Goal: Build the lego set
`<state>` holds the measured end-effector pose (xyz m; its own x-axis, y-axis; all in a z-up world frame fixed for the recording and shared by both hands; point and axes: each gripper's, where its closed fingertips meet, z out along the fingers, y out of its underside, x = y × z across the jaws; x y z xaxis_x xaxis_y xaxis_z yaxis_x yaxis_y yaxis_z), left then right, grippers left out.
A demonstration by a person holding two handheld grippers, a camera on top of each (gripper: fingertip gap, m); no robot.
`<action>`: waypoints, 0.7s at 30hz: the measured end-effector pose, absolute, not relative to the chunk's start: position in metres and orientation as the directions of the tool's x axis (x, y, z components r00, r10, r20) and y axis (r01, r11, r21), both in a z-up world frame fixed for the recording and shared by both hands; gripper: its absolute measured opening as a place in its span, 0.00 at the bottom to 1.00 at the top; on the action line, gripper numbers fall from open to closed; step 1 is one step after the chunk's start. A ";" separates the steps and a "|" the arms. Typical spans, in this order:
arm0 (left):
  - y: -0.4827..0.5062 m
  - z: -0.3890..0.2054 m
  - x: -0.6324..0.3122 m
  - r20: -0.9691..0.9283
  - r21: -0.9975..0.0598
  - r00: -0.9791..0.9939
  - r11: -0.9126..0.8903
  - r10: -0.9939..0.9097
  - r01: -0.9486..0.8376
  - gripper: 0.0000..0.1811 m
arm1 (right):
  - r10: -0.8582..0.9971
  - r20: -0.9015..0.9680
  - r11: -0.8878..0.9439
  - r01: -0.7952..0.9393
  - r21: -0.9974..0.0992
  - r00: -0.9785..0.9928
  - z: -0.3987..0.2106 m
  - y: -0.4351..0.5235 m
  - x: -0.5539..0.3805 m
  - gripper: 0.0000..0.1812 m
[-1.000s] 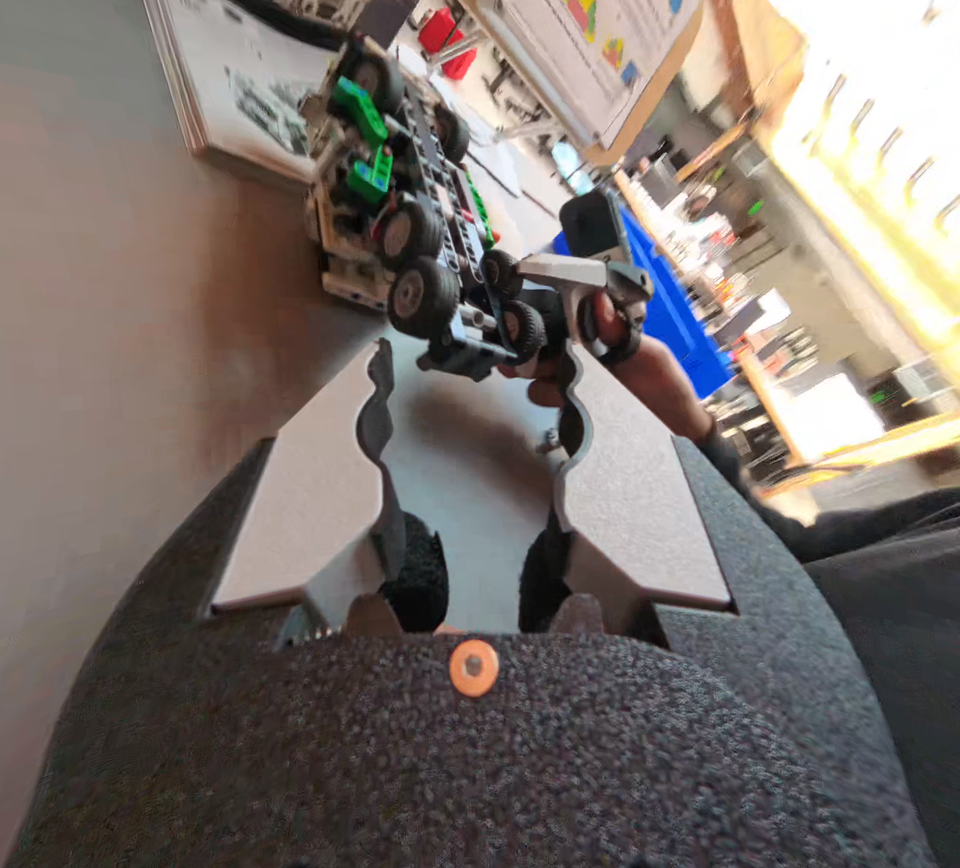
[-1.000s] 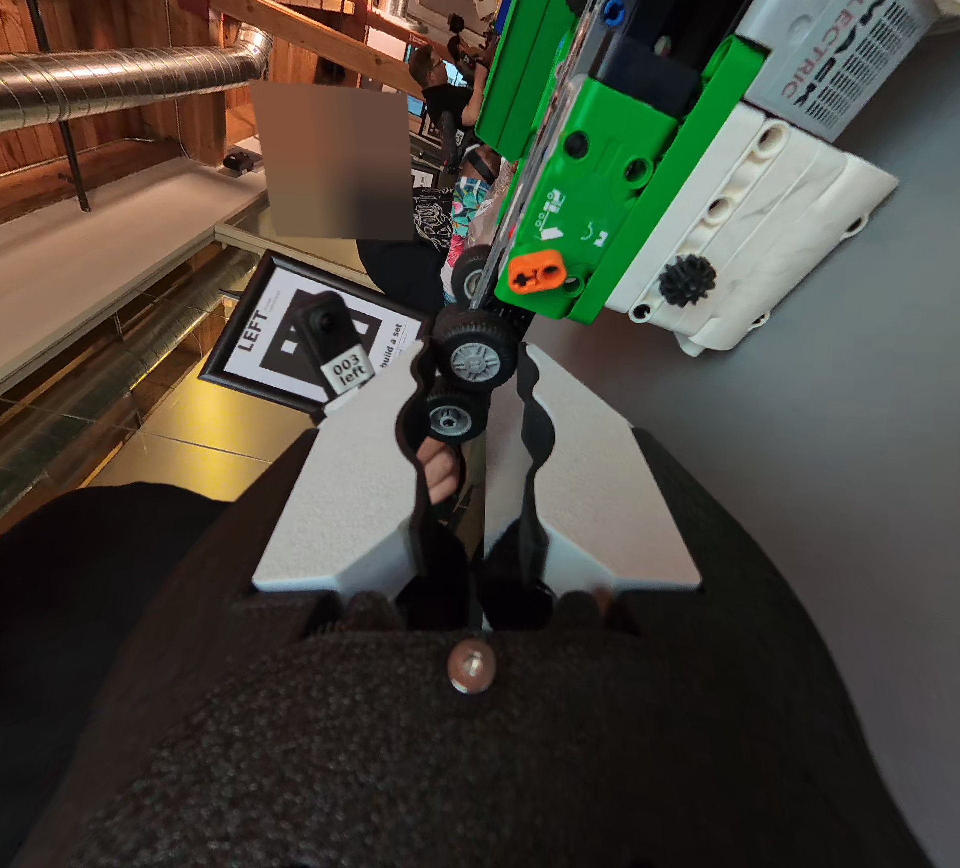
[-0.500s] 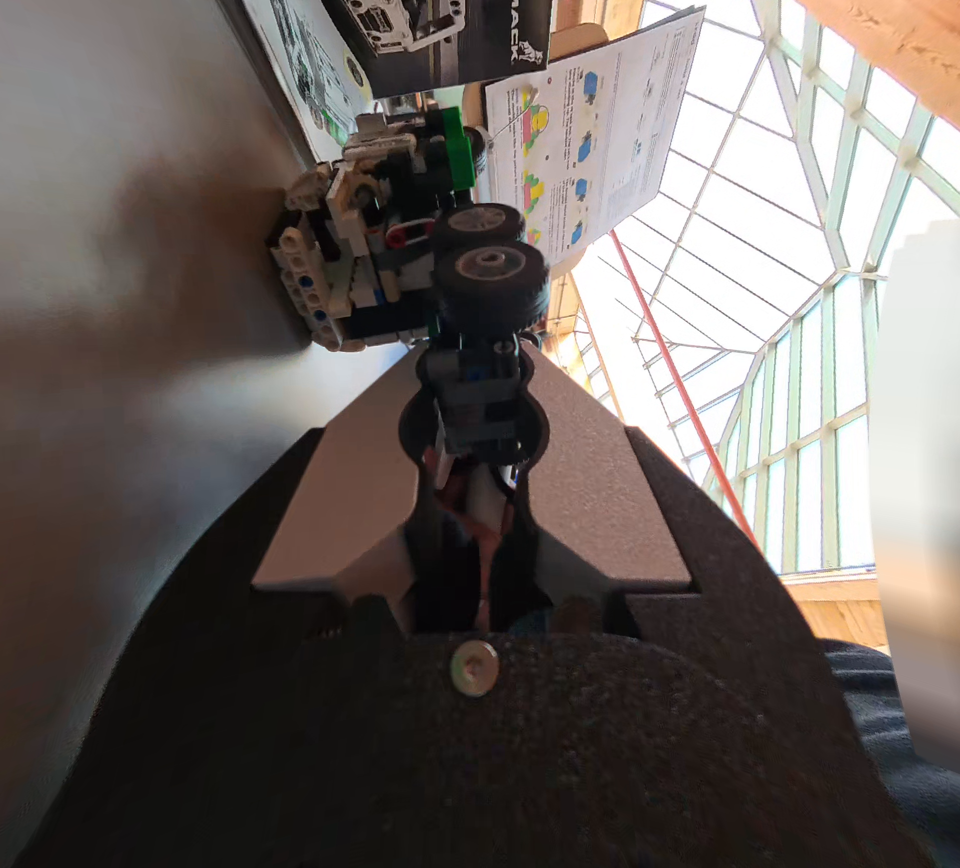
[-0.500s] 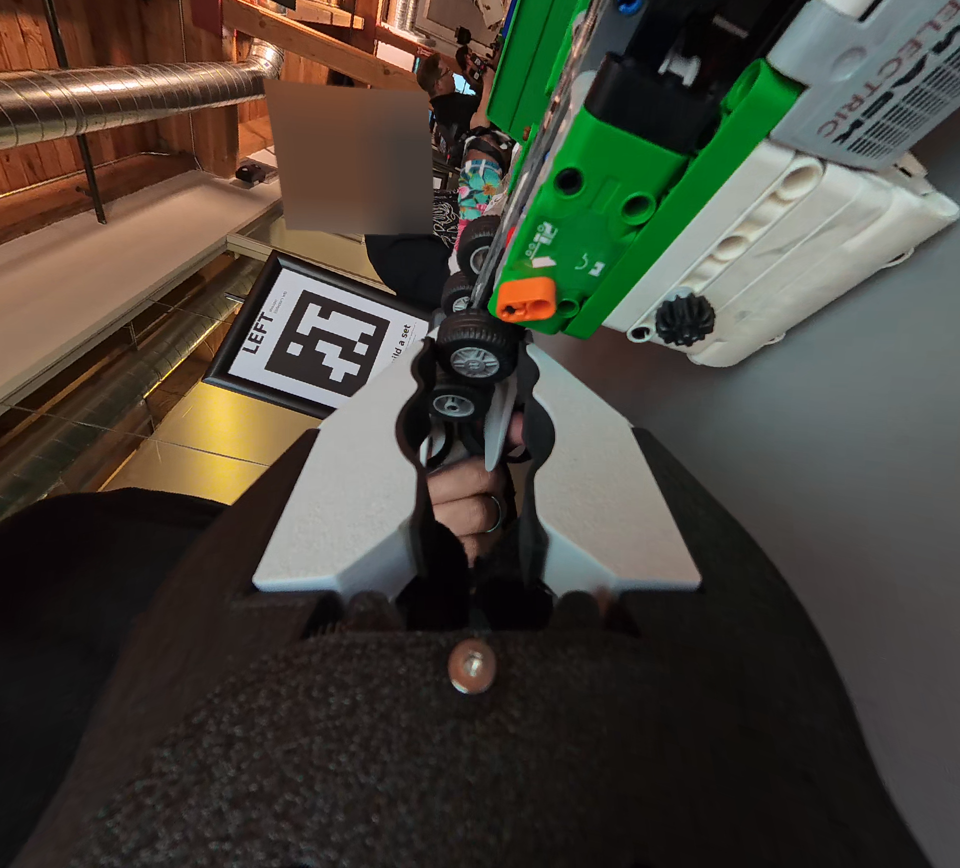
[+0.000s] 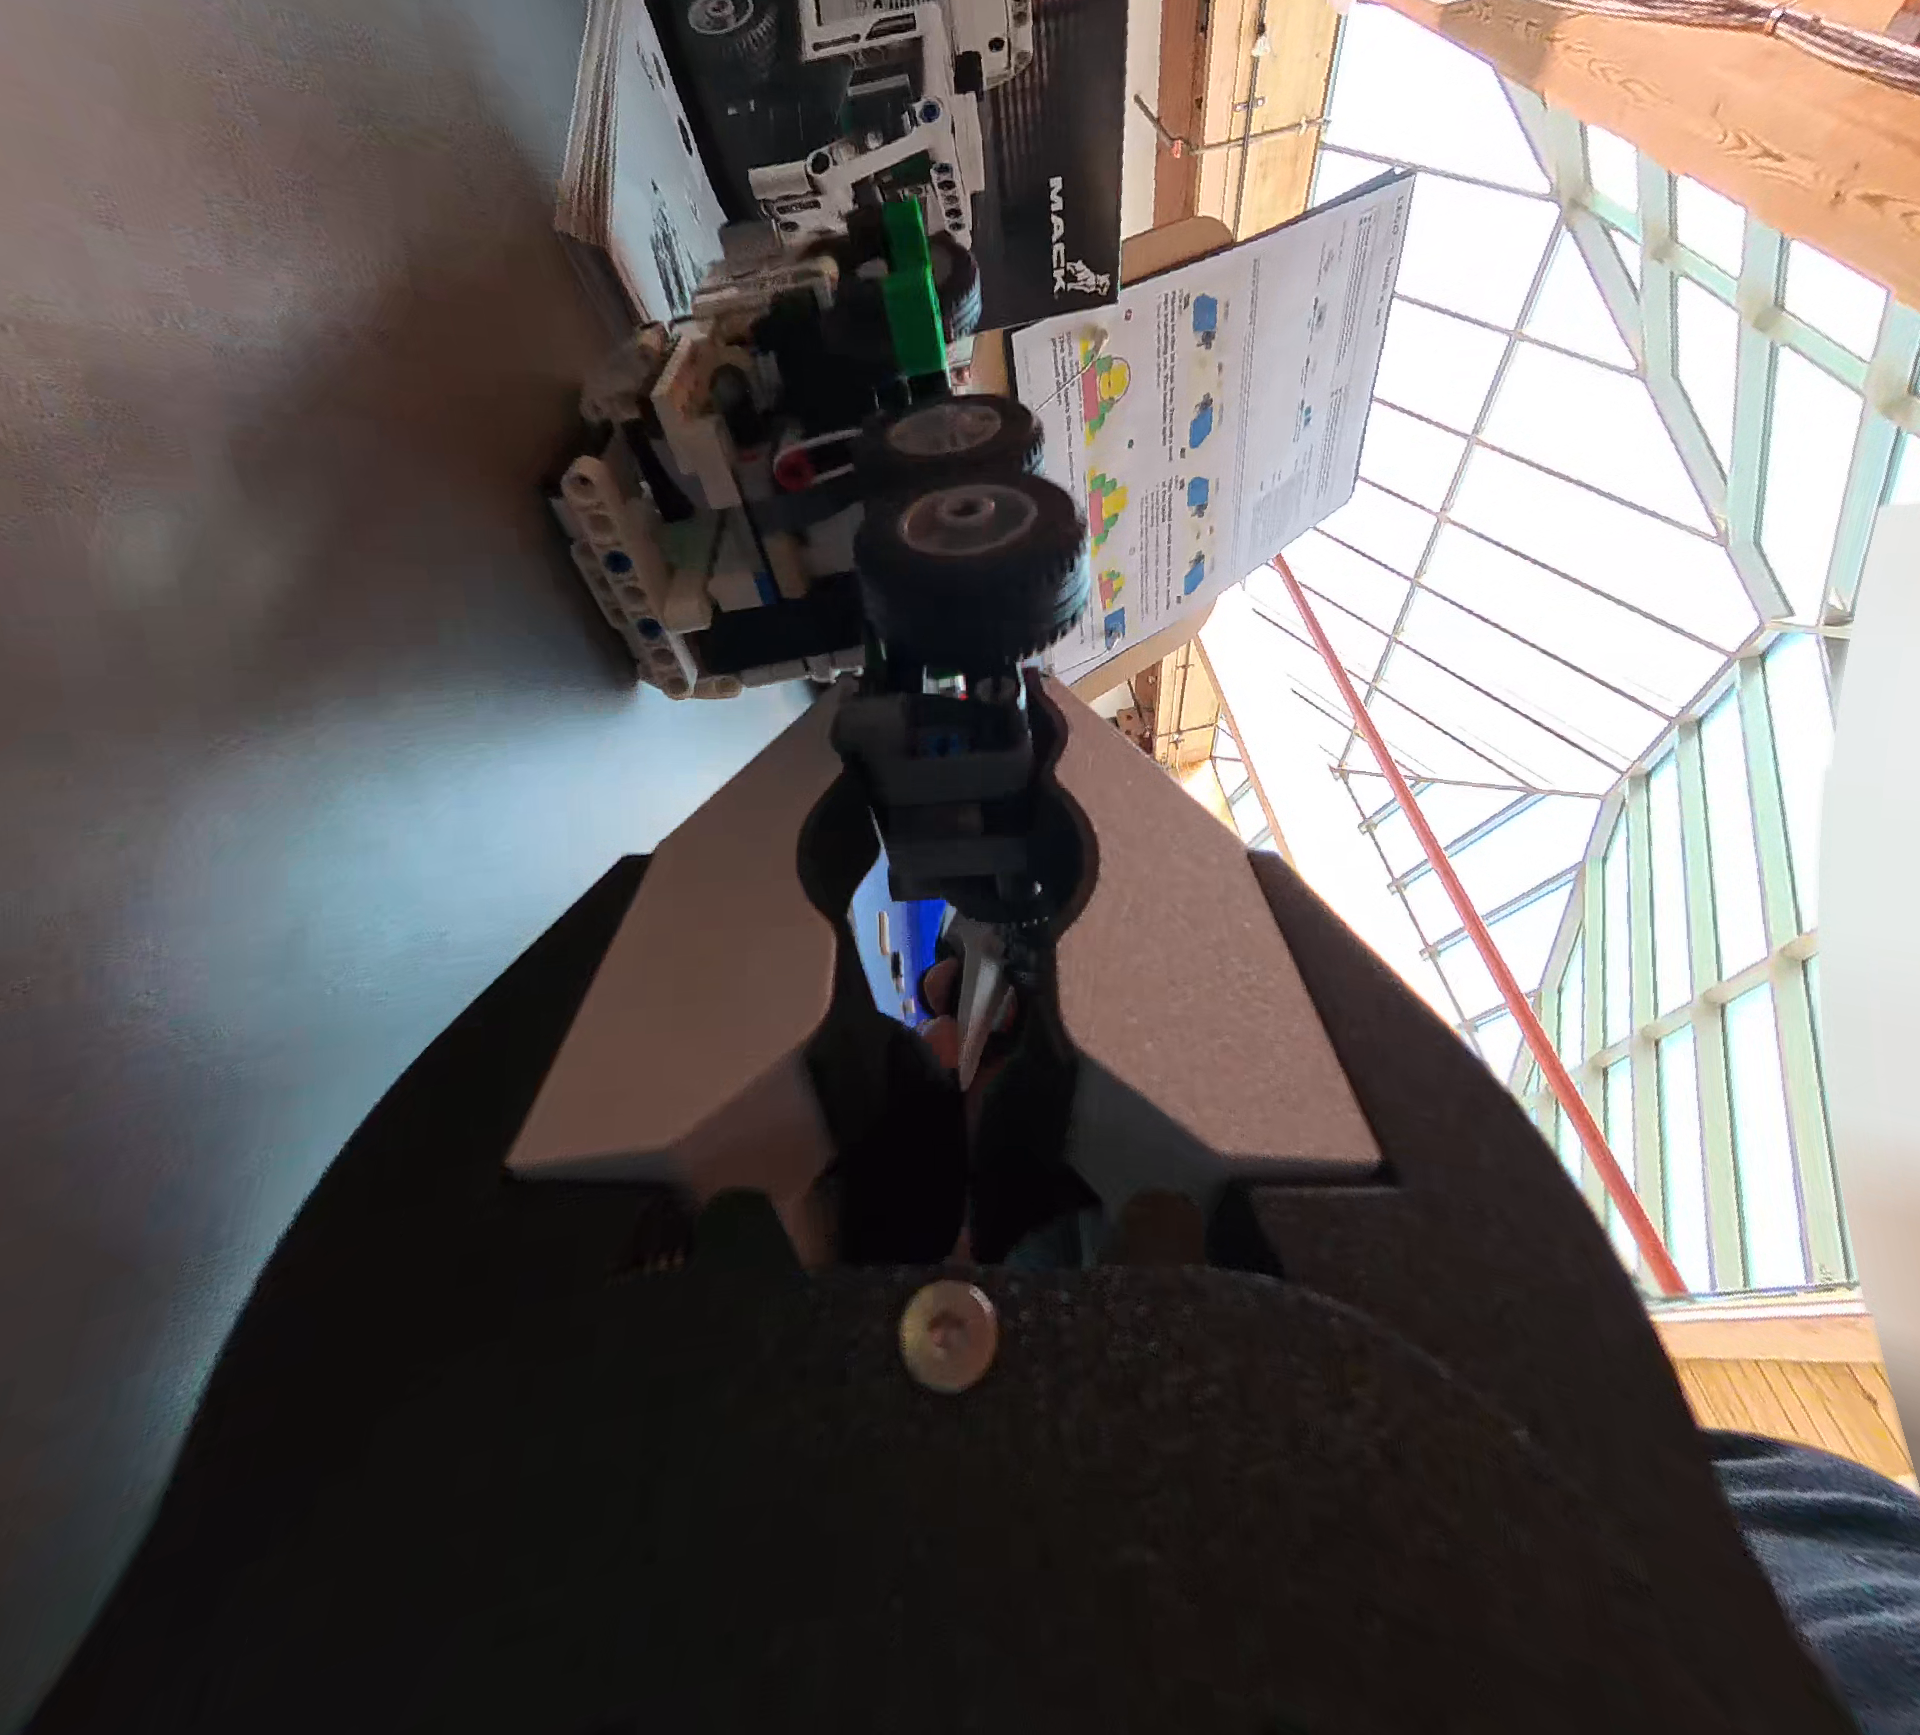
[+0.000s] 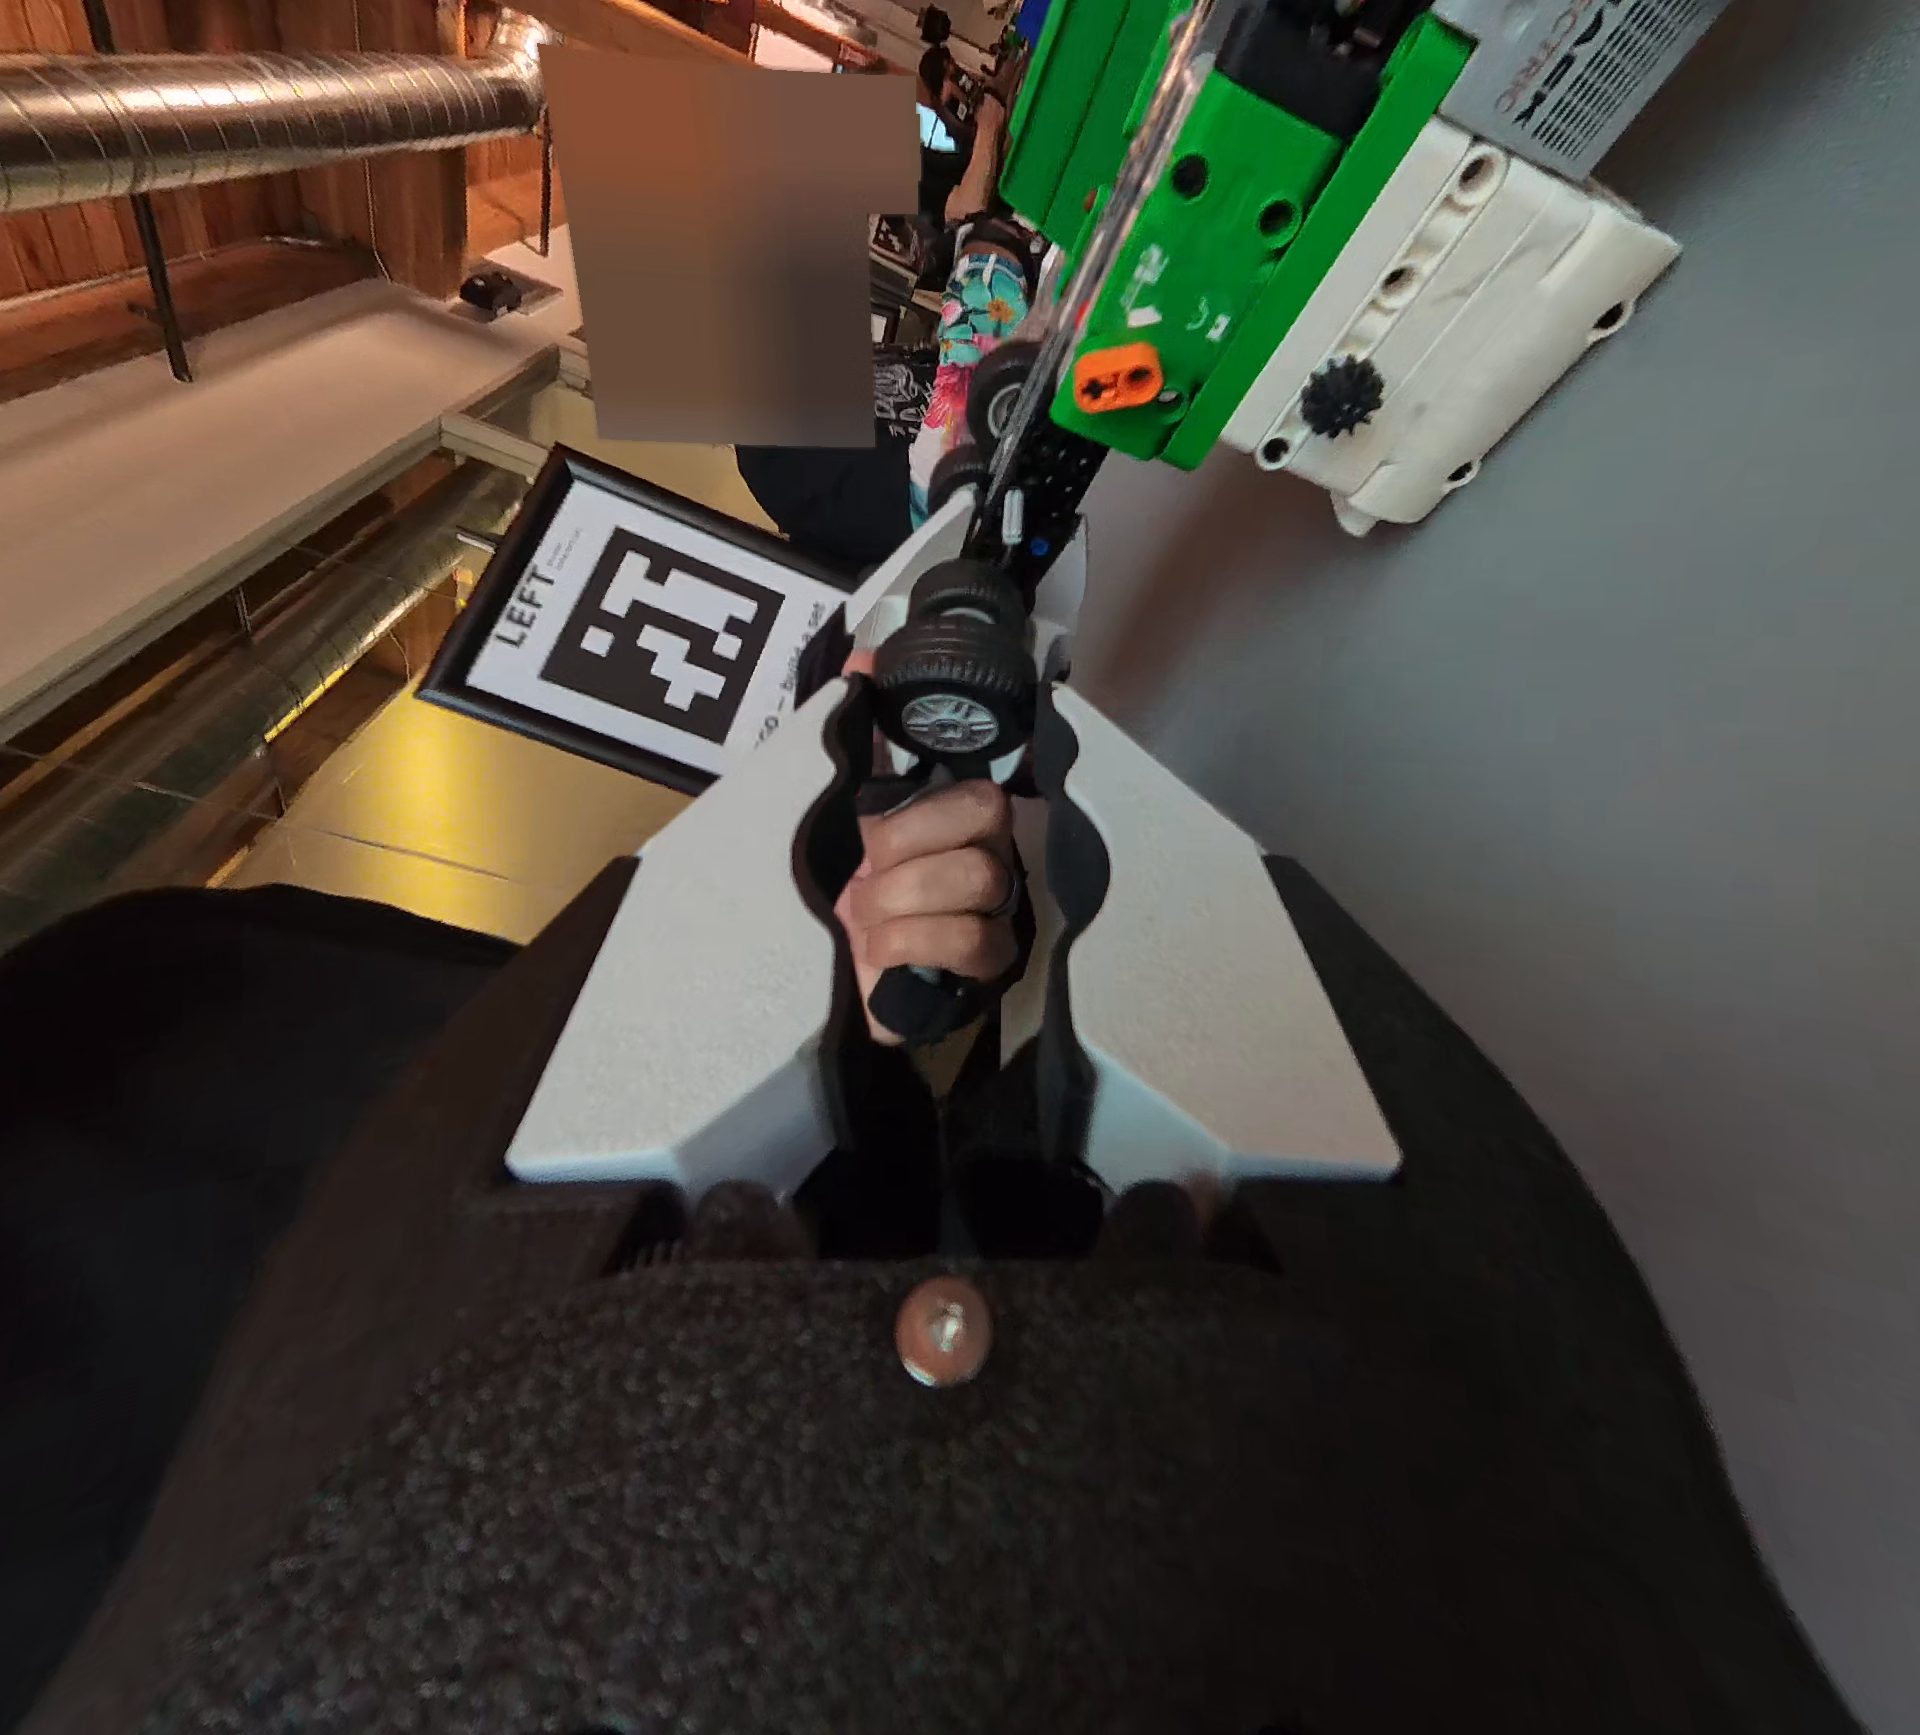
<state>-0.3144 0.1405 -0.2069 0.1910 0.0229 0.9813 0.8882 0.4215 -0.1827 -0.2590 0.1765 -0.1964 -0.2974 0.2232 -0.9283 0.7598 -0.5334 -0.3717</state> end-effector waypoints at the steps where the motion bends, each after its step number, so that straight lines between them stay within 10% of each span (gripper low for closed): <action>1: 0.141 -0.207 -0.314 0.981 -0.182 0.191 0.416 0.021 0.891 0.13 | 0.241 -0.916 -0.496 0.770 -0.401 -0.322 -0.195 0.175 -0.255 0.16; 6: 0.150 -0.206 -0.302 0.978 -0.204 0.210 0.348 0.021 0.915 0.13 | 0.607 -0.541 -0.034 0.661 -0.749 -0.582 -0.209 0.197 -0.234 0.17; 11: 0.163 -0.206 -0.285 0.974 -0.217 0.224 0.241 -0.001 0.946 0.13 | 0.681 -0.171 0.398 0.556 -0.730 -0.712 -0.233 0.229 -0.196 0.17; 21: 0.144 -0.211 -0.254 0.850 -0.524 0.509 0.111 0.137 0.845 0.44 | 0.775 0.128 0.240 0.100 -0.966 -0.619 -0.175 0.219 -0.185 0.17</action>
<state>-0.2544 0.1441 -0.2113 0.5091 0.1366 0.8498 0.8447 0.1105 -0.5237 -0.1851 0.2193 -0.1754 -0.6187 0.7750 0.1283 0.0999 0.2396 -0.9657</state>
